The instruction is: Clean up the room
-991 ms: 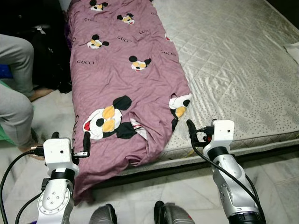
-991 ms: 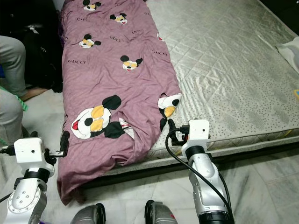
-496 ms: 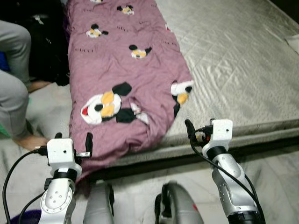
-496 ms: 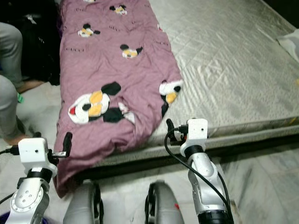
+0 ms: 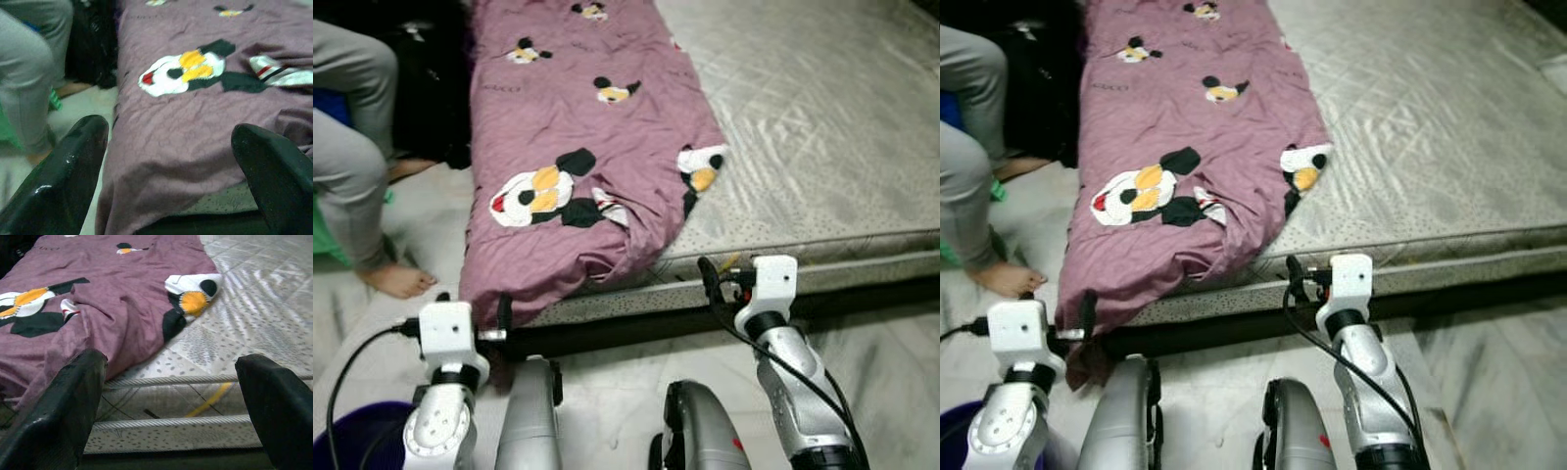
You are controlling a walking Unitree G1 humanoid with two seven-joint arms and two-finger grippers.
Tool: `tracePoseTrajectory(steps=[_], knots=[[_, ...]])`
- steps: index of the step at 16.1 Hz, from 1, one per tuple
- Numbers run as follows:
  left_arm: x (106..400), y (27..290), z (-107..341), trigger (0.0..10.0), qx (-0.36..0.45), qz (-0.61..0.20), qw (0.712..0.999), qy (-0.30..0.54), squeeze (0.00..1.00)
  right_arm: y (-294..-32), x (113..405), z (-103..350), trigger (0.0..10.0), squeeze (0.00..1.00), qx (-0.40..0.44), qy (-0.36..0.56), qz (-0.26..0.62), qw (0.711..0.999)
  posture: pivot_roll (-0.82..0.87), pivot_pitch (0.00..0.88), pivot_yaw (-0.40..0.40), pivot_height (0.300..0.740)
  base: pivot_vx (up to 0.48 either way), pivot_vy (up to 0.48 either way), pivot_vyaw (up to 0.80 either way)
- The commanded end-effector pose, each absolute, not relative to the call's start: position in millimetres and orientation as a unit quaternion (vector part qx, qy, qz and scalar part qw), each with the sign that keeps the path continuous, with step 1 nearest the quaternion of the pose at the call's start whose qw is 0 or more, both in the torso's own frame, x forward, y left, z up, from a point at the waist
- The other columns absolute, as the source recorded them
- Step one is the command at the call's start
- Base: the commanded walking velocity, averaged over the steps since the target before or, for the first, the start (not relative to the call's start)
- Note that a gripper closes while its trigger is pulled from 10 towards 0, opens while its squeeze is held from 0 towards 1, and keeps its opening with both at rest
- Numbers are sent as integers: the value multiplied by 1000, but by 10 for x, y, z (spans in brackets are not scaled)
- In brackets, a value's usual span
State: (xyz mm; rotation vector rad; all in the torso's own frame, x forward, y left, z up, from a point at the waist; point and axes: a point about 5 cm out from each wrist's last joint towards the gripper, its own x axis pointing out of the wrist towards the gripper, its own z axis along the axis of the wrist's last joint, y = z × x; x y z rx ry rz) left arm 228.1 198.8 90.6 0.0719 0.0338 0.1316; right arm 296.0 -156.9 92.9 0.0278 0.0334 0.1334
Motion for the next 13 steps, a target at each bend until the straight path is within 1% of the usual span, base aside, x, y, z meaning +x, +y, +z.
tracePoseTrajectory(steps=[1, 8, 11, 13], knots=[[2274, 1990, 925, 10000, 35, 62, 997, 15, 0, -1566, 2939, 898, 10000, 0, 15, 22, 69, 997, 48, 231, -48, 604, 0, 0, 0], [2283, 1963, 930, 10000, 21, 45, 999, 10, 0, -1549, 2948, 889, 10000, 0, 14, 24, 71, 997, 46, 231, -51, 604, 0, 0, 0], [2291, 1953, 942, 10000, 21, 40, 999, 8, 0, -1535, 2957, 892, 10000, 0, 8, 24, 73, 997, 46, 238, -51, 604, 328, 0, 0], [2297, 1950, 942, 10000, 21, 38, 999, 8, 0, -1533, 2962, 893, 10000, 0, 9, 25, 74, 997, 46, 239, -51, 604, 347, 0, 466]])
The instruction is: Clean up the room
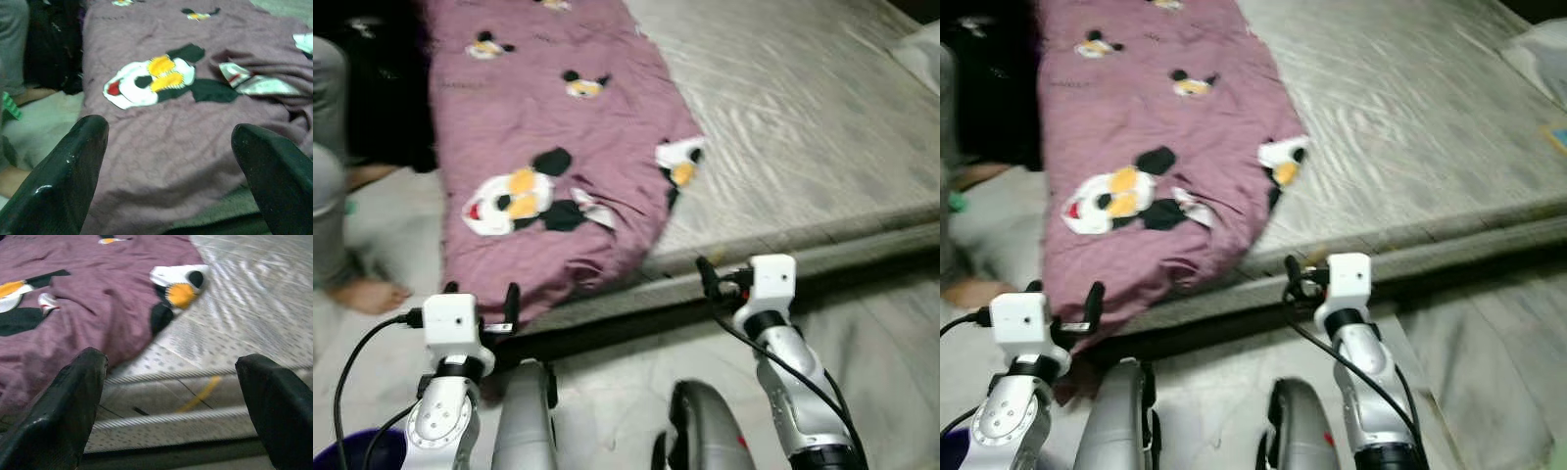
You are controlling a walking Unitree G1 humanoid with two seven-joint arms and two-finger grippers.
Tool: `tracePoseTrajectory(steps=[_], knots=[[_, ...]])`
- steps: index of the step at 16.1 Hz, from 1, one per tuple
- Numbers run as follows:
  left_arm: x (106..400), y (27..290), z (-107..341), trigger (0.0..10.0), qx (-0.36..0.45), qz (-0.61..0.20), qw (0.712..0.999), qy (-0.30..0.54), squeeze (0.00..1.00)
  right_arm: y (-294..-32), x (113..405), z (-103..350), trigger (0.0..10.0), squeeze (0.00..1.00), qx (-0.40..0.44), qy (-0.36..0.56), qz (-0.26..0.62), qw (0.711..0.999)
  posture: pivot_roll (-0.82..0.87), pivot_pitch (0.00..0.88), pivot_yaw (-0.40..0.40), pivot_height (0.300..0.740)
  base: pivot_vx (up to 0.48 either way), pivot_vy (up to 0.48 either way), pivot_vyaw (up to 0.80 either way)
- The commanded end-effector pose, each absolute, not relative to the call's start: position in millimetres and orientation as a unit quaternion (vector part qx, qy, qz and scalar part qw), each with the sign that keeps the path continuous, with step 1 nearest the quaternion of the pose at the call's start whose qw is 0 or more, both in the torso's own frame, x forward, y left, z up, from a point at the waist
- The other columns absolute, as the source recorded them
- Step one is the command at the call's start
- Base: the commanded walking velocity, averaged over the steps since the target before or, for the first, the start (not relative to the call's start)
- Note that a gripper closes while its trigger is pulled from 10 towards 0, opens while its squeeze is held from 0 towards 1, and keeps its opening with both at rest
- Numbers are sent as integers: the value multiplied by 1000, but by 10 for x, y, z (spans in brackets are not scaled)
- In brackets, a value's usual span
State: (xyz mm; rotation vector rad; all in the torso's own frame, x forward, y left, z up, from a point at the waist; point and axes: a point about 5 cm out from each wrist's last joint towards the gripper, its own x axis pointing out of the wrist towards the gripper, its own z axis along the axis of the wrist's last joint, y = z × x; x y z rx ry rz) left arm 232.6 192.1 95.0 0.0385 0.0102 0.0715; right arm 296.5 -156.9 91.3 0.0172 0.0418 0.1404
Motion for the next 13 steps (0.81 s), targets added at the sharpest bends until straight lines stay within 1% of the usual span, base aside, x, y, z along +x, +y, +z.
tracePoseTrajectory(steps=[1, 9, 13], knots=[[2299, 1950, 943, 10000, 21, 38, 999, 8, 0, -1531, 2964, 893, 10000, 0, 9, 25, 74, 997, 46, 239, -51, 604, 349, 0, 0], [2322, 1948, 944, 10000, 23, 36, 999, 9, 0, -1522, 2987, 892, 10000, 0, 12, 25, 75, 997, 45, 240, -50, 604, 352, 0, 0], [2340, 1943, 945, 10000, 22, 39, 999, 9, 0, -1504, 3000, 890, 10000, 0, 10, 23, 77, 997, 45, 237, -50, 604, 0, 0, 0]])
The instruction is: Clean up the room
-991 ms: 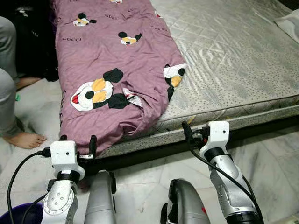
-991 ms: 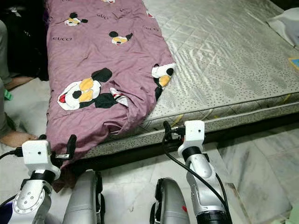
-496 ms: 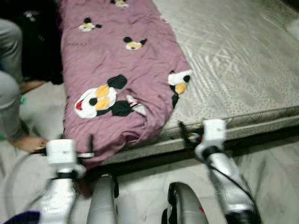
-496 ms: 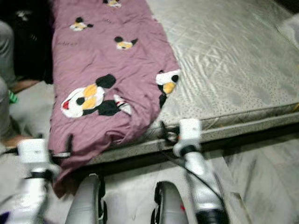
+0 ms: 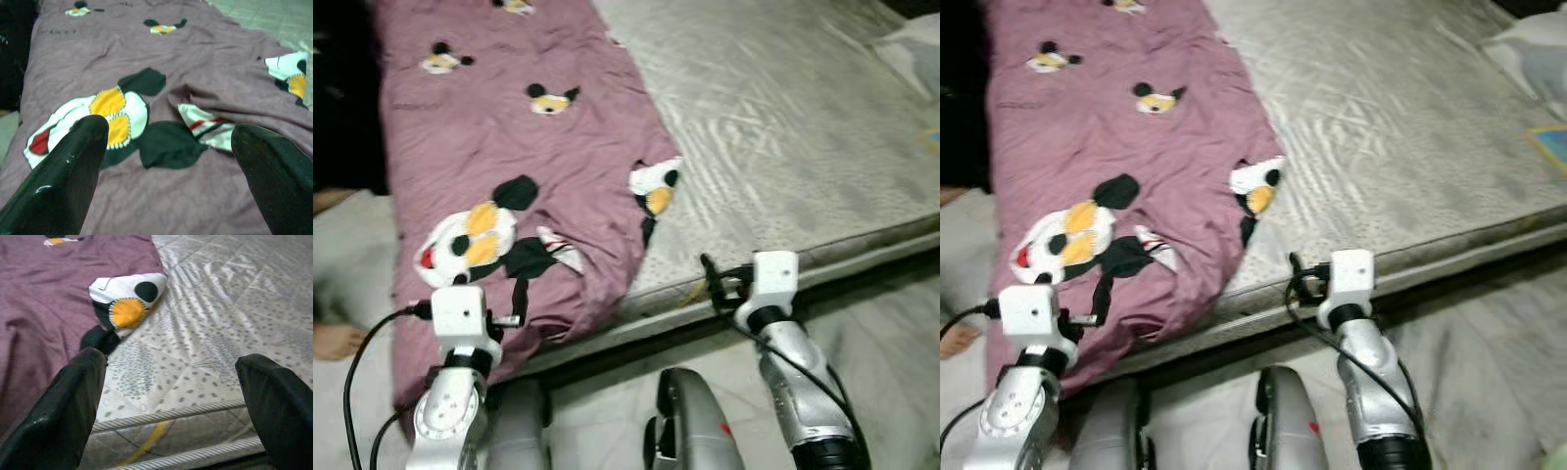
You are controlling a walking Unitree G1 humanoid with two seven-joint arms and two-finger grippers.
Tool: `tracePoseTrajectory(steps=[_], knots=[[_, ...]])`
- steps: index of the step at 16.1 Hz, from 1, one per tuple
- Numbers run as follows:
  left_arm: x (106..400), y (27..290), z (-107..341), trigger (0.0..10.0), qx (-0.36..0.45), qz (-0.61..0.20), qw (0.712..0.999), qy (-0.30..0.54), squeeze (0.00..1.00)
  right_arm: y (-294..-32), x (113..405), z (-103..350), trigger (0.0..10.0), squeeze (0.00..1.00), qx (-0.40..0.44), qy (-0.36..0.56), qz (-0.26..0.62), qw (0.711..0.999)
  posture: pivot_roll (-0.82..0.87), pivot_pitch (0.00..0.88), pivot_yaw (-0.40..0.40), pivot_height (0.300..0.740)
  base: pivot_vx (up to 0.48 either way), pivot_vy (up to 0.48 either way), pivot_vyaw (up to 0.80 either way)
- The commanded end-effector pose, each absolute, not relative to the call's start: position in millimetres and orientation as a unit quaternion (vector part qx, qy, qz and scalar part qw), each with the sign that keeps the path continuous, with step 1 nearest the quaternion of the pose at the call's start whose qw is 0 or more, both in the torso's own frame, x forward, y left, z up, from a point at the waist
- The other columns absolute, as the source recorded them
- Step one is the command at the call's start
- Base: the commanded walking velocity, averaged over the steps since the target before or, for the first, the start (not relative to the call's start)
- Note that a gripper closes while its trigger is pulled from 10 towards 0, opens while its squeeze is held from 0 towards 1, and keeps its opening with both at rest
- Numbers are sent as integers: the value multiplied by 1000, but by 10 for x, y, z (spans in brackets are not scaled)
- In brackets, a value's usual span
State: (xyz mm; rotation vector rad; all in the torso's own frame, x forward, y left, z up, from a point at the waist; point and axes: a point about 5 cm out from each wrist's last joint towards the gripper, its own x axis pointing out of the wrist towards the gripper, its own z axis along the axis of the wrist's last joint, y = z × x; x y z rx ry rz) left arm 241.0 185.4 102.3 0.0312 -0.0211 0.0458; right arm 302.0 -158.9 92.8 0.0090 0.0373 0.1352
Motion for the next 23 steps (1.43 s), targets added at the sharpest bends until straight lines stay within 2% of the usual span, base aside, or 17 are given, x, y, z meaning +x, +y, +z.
tracePoseTrajectory(steps=[1, 5, 11, 16, 23], knots=[[2344, 1945, 943, 10000, 22, 39, 999, 10, 0, -1500, 3003, 891, 10000, 0, 7, 24, 78, 997, 45, 237, -50, 604, 0, 0, 794], [2351, 1935, 941, 10000, 22, 38, 999, 11, 0, -1500, 3005, 886, 10000, 0, 9, 24, 79, 997, 45, 235, -50, 604, 0, 0, 678], [2351, 1923, 932, 10000, 22, 37, 999, 12, 0, -1494, 3004, 890, 10000, 0, 18, 21, 81, 996, 47, 230, -52, 604, 0, 0, 0], [2343, 1921, 930, 10000, 22, 38, 999, 12, 0, -1480, 2993, 886, 10000, 0, 22, 21, 88, 996, 46, 232, -52, 550, 0, 0, 0], [2338, 1934, 940, 10000, 21, 47, 999, 12, 0, -1351, 3013, 898, 10000, 0, 21, 23, 135, 990, 48, 255, -57, 545, 0, 0, 0]])
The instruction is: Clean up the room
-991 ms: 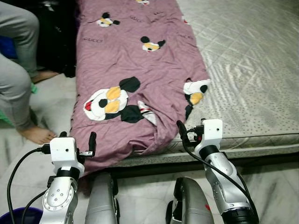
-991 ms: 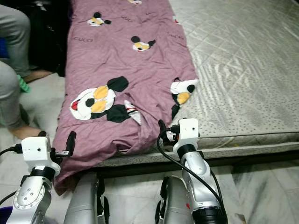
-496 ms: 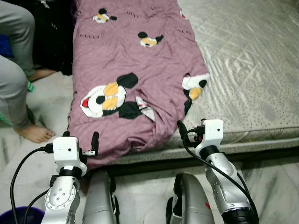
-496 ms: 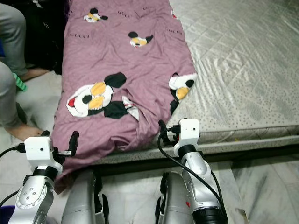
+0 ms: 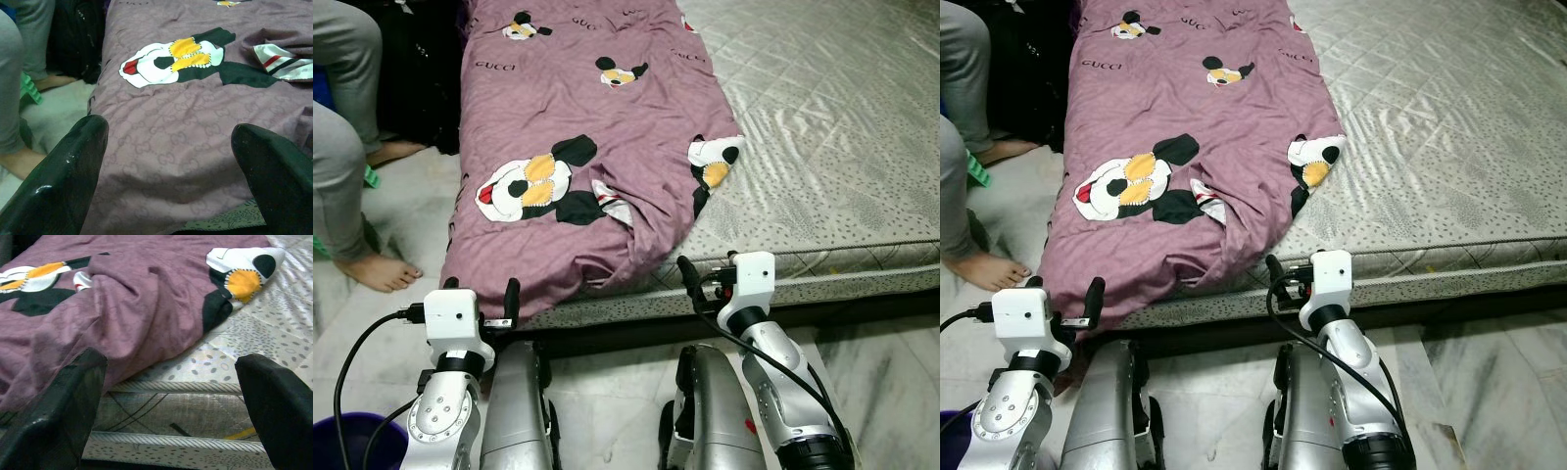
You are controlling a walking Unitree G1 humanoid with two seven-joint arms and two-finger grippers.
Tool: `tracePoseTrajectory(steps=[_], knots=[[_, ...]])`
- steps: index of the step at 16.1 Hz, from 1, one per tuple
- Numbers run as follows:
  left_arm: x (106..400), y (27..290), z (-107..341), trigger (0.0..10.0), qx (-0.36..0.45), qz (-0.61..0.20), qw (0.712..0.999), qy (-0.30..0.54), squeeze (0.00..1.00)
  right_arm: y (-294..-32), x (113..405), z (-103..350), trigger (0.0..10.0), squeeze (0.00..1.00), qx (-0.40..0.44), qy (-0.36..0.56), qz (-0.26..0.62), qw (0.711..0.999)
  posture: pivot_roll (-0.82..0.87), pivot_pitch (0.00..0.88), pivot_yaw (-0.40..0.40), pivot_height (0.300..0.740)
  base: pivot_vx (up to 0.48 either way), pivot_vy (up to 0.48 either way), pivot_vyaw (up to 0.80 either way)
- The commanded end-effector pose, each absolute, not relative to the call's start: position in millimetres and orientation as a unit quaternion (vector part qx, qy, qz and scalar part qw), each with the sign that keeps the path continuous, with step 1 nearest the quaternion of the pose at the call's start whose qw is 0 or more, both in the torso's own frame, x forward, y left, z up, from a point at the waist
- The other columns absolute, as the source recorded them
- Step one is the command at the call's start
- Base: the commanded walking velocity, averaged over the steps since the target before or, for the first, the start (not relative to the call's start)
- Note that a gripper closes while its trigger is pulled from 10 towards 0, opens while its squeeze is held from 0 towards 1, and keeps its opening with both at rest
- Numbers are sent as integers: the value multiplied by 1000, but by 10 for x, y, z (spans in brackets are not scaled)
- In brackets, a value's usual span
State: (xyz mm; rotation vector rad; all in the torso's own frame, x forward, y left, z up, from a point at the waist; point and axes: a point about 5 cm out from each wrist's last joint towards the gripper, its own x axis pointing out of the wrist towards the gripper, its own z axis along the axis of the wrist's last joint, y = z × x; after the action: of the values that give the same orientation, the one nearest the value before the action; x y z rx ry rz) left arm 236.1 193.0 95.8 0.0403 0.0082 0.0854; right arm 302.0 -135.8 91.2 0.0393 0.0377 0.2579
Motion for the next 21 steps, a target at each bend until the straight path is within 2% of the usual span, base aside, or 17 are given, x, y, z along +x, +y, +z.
tracePoseTrajectory(steps=[1, 6, 10, 16, 21], knots=[[2338, 1934, 940, 10000, 21, 47, 999, 12, 0, -1351, 3013, 898, 10000, 0, 21, 23, 135, 990, 48, 255, -57, 545, 0, 0, 0], [2349, 1936, 947, 10000, 21, 46, 999, 13, 0, -1326, 3014, 909, 10000, 0, 18, 23, 146, 989, 45, 260, -54, 532, 0, 0, 229], [2362, 1933, 950, 10000, 21, 47, 999, 12, 0, -1307, 3032, 931, 10000, 0, 12, 14, 147, 989, 48, 261, -56, 532, 0, 0, 756], [2394, 1915, 1081, 10000, 32, 45, 998, -14, 0, -1318, 3213, 1270, 10000, 0, 26, -43, 121, 991, 50, 265, -55, 532, 0, 0, 0], [2411, 1880, 1145, 10000, 34, 42, 998, -25, 0, -1337, 3345, 1494, 10000, 0, 2, -84, 82, 993, 58, 265, -58, 532, 0, 0, 0]])
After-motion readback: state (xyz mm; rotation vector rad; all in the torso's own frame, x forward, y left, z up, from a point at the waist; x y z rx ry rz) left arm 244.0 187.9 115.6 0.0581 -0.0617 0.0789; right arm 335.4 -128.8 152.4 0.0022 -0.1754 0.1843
